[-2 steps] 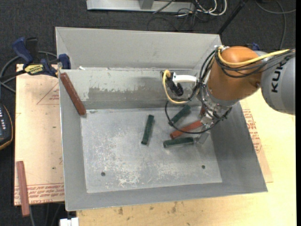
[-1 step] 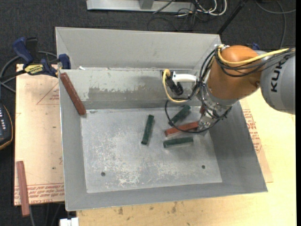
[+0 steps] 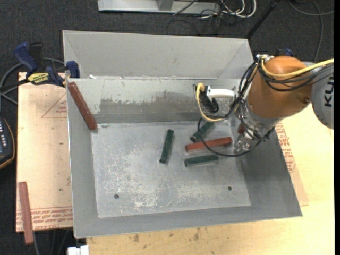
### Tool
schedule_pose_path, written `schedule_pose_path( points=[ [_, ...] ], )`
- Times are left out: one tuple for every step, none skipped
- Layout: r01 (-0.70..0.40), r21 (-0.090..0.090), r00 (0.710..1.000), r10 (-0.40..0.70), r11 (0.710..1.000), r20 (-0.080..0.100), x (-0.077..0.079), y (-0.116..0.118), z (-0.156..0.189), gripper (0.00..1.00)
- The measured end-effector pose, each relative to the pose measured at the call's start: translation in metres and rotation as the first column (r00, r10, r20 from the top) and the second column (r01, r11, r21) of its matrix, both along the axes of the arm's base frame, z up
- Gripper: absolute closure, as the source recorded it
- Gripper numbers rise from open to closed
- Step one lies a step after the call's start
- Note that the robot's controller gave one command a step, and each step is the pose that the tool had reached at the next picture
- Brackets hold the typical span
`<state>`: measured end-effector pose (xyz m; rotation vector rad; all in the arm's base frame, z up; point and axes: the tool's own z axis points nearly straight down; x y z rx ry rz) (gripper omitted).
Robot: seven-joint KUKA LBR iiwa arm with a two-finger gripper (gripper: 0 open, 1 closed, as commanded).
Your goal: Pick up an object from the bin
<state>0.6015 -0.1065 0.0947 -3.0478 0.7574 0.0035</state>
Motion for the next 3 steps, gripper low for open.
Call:
schedule_pose_path(
  points=[
    [-0.001, 0.002, 1.000, 0.001, 1.000, 0.000, 0.001, 0.002, -0.001, 0.00],
    [-0.467, 0.000, 0.884, 0.467, 0.884, 0.001, 0.050, 0.068, -0.024, 0.00],
    [-0.466, -0.001, 0.885, 0.466, 0.885, 0.005, 0.050, 0.067, -0.023, 1.00]
  ],
)
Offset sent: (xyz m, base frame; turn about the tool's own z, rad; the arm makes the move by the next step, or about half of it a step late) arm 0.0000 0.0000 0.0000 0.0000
